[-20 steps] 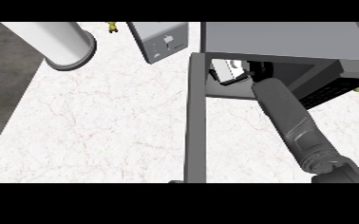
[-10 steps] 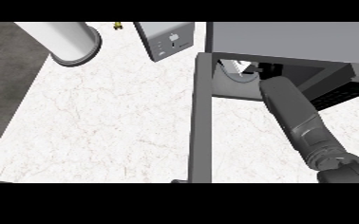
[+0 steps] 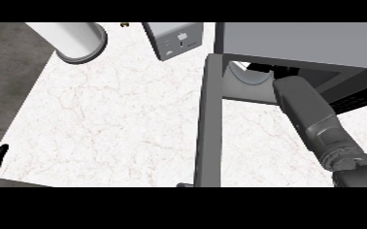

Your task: Pick up the milk, place it into the microwave and close the microwave

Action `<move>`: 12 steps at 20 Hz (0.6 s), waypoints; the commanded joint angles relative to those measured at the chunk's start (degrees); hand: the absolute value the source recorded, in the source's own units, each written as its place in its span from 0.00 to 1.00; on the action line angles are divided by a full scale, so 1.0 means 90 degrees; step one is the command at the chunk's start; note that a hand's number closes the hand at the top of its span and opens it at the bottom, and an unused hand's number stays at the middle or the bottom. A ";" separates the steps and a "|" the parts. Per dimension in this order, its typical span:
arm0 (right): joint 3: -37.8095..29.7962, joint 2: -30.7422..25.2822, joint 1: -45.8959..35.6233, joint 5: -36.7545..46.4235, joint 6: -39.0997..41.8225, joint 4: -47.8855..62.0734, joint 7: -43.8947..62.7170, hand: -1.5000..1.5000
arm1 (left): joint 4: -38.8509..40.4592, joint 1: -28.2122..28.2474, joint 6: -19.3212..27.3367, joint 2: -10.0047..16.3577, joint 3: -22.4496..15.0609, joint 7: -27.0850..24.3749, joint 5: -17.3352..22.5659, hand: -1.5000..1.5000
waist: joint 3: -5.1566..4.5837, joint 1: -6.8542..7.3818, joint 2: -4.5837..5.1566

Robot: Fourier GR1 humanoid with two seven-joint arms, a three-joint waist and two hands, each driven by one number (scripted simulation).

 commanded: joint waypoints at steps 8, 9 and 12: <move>0.0313 0.0124 -0.0166 0.0378 -0.0453 0.0171 0.0104 0.00 | 0.0441 -0.0357 0.0027 0.0082 -0.0036 -0.0051 -0.0216 0.00 | -0.0003 0.0167 0.0053; 0.0299 0.0051 -0.0081 0.0369 -0.0399 0.0146 0.0035 0.00 | 0.0459 -0.0389 0.0035 0.0096 0.0013 -0.0030 -0.0125 0.00 | 0.0000 0.0123 0.0039; 0.0302 0.0311 -0.0127 0.0389 -0.0685 0.0058 0.0007 0.00 | 0.0511 -0.0463 -0.0005 0.0190 0.0101 -0.0057 -0.0063 0.00 | 0.0001 0.0130 0.0012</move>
